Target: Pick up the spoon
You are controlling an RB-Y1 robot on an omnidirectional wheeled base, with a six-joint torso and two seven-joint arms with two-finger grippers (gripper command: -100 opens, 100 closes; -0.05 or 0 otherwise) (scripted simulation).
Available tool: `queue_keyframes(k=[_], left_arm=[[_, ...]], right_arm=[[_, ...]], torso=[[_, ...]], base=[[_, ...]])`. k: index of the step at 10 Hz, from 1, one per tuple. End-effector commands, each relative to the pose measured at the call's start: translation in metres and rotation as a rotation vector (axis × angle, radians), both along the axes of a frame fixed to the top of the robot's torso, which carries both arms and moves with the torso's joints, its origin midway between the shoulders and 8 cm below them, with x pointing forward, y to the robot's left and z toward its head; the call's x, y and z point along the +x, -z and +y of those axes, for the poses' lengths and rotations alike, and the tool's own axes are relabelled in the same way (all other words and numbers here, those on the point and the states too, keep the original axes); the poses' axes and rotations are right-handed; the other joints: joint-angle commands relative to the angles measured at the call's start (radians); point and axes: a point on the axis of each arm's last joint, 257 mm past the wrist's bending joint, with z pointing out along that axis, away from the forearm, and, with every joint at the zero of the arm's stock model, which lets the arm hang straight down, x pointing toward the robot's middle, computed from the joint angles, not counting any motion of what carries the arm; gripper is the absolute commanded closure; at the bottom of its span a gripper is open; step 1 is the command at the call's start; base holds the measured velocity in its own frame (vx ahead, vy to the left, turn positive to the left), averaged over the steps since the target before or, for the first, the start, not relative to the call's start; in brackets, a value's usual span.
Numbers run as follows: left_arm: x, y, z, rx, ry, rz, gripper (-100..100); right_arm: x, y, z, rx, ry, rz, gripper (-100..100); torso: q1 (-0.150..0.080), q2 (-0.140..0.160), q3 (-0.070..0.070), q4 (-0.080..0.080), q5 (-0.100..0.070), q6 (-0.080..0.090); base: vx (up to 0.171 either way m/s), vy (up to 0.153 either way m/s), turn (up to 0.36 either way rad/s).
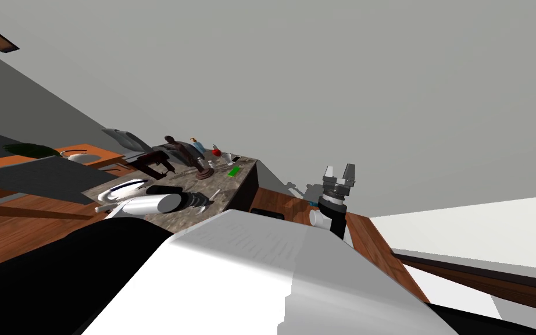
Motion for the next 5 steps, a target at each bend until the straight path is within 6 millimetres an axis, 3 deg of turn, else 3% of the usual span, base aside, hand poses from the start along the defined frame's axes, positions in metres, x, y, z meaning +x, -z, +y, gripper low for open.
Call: queue_keyframes(k=[1, 5], left_arm=[[-0.012, 0.004, -0.005, -0.029, -0.005, 0.043, -100], [-0.032, 0.008, -0.013, -0.066, -0.006, 0.112, -100]], right_arm=[[0.000, 0.000, 0.000, 0.000, 0.000, 0.000, 0], [0.000, 0.000, 0.000, 0.000, 0.000, 0.000, 0]], torso=[[0.000, 0.000, 0.000, 0.000, 0.000, 0.000], [0.000, 0.000, 0.000, 0.000, 0.000, 0.000]], base=[[0.083, 0.046, -0.049], [0.058, 0.044, -0.024]])
